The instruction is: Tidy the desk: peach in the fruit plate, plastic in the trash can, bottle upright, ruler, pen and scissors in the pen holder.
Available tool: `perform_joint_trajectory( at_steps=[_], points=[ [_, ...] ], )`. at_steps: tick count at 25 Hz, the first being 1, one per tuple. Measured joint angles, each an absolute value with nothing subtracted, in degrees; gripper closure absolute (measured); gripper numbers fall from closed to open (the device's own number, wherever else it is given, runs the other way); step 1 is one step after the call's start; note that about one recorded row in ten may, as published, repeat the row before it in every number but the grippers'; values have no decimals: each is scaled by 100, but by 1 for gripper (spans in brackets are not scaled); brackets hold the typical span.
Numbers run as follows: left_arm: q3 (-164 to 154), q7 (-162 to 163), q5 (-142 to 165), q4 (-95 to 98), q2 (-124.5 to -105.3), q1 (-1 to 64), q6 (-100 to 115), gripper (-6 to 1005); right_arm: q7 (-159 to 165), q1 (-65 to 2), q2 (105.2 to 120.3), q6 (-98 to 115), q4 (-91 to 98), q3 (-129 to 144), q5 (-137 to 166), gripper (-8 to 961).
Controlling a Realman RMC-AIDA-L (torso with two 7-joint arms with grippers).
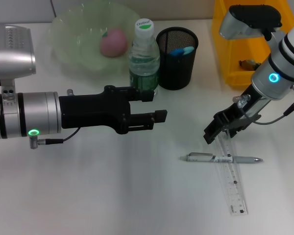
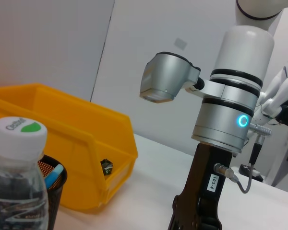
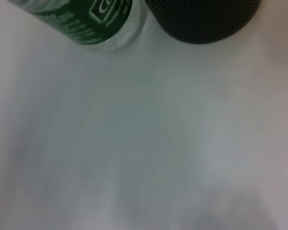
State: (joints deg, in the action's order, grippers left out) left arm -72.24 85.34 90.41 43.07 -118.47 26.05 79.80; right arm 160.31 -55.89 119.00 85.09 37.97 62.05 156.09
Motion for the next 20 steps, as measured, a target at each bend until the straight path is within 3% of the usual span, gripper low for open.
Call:
perform_joint_trajectory(
  at_steps=[13,20],
  points=[
    [-7224,8511,9033,4307,-11847,2595,7976,341,16028,-5638,11912,8516,3797,6328,15575,297],
    [-7224,8468,9023,4307,-11848,2586,7971,341,16028,-5657,11917,8544,3797,6328,15573,415]
  ],
)
